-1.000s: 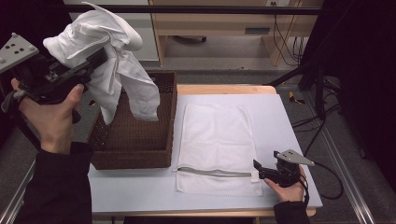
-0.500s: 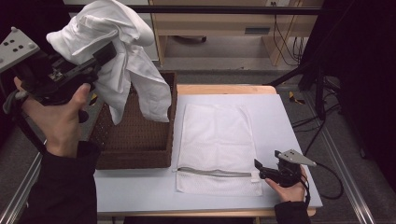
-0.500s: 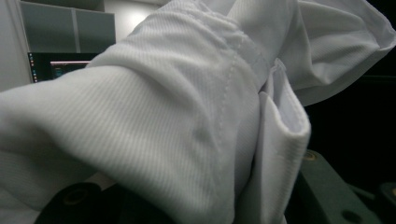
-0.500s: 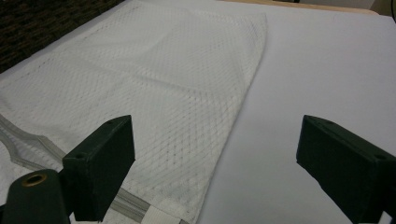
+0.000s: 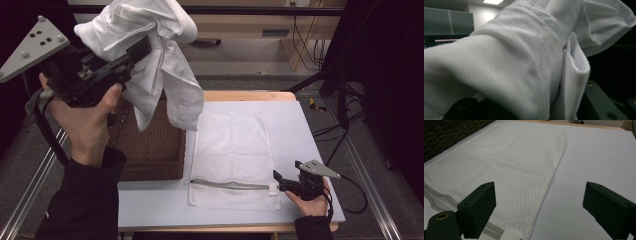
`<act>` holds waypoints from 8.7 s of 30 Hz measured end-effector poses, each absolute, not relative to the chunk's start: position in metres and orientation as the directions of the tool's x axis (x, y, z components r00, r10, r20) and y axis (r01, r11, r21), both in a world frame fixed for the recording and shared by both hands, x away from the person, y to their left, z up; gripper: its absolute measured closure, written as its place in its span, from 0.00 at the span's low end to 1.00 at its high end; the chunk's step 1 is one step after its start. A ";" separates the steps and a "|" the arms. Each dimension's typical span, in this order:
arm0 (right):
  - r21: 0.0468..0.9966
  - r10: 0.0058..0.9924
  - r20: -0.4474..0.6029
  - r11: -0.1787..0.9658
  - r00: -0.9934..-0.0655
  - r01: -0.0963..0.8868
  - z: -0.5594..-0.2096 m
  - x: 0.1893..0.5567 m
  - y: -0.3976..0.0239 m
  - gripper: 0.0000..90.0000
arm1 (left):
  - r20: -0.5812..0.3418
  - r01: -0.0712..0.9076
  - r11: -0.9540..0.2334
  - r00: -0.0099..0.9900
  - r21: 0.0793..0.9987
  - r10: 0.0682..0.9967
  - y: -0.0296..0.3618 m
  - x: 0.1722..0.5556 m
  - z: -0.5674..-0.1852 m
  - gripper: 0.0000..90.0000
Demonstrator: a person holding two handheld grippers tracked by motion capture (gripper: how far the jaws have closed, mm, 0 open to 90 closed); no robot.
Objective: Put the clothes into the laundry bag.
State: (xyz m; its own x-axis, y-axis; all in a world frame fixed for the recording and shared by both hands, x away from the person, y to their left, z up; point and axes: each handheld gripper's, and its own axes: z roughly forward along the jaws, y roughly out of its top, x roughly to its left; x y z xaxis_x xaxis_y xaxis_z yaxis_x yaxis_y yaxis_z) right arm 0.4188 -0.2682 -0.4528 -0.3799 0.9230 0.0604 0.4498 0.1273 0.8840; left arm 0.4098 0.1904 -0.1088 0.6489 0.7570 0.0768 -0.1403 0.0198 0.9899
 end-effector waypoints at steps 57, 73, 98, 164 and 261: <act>0.905 0.945 0.121 0.021 -0.304 0.426 -0.442 0.412 -0.289 0.09 | -0.038 0.188 -0.219 0.834 0.958 0.550 0.004 0.490 -0.313 0.70; 0.902 0.946 0.109 0.035 -0.304 0.430 -0.443 0.412 -0.292 0.11 | -0.030 0.270 -0.378 0.845 0.886 0.534 -0.030 0.502 -0.405 0.66; 0.919 0.927 0.121 0.030 -0.354 0.392 -0.436 0.411 -0.285 0.12 | 0.018 0.272 -0.475 0.854 0.837 0.521 -0.014 0.489 -0.412 0.50; 0.802 0.945 -0.122 0.274 -0.303 0.530 -0.456 0.449 -0.260 0.29 | -0.026 0.404 -0.506 0.800 0.762 0.599 0.075 0.409 -0.483 1.00; 0.806 0.939 -0.095 0.267 -0.331 0.528 -0.479 0.432 -0.277 0.46 | -0.024 0.360 -0.496 0.827 0.790 0.562 0.037 0.459 -0.438 0.99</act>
State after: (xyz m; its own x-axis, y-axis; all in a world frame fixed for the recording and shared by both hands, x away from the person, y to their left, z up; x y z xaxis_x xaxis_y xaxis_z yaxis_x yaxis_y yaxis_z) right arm 0.4324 -0.2773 -0.4790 -0.3306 0.9390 -0.0950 0.5278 0.2674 0.8062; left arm 0.4590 0.0374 -0.4376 0.8268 0.5620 -0.0239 0.3602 -0.4964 0.7898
